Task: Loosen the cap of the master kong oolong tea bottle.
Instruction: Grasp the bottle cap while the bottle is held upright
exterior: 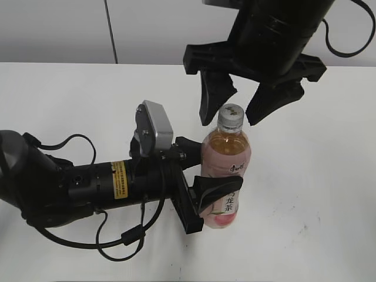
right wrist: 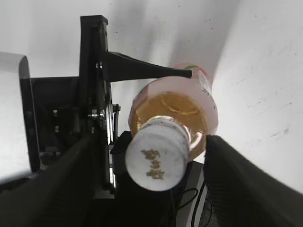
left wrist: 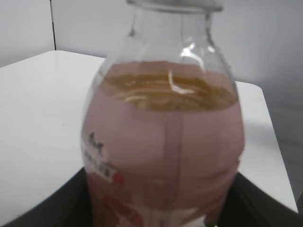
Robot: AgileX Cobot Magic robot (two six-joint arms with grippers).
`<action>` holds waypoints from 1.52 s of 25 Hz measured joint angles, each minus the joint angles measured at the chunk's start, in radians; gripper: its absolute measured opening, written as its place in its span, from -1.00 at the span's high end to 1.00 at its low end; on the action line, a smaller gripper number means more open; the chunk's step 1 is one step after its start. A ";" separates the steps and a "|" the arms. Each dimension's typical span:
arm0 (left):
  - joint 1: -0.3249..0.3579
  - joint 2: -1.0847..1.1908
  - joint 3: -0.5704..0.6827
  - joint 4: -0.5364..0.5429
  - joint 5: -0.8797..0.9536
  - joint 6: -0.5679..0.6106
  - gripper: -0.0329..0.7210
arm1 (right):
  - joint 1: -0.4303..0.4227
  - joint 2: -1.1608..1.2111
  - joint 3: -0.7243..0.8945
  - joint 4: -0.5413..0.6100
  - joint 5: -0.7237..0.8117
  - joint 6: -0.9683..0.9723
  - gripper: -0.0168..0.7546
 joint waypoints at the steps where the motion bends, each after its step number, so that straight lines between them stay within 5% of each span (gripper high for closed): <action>1: 0.000 0.000 0.000 0.000 0.000 0.000 -0.16 | 0.000 0.000 0.001 0.000 0.000 0.000 -0.36; 5: 0.000 0.000 0.000 0.000 0.001 -0.001 -0.16 | 0.000 0.000 0.001 -0.025 0.000 -0.065 0.26; 9: 0.000 0.000 0.000 -0.001 0.001 -0.002 -0.16 | 0.001 0.000 0.001 -0.045 0.000 -0.326 0.25; 16: 0.000 0.000 0.000 0.000 0.001 -0.001 -0.16 | 0.002 -0.003 0.001 -0.053 0.000 -1.134 0.25; 19: 0.000 0.000 0.000 0.001 0.001 0.001 -0.16 | 0.002 -0.003 -0.005 -0.045 0.003 -1.334 0.25; 30: 0.002 -0.012 -0.010 -0.021 -0.085 -0.006 -0.10 | 0.002 -0.043 -0.126 -0.023 0.035 -1.287 0.25; 38: 0.000 0.009 0.001 0.020 0.017 -0.006 -0.10 | 0.002 -0.074 -0.150 0.033 0.004 -1.261 0.26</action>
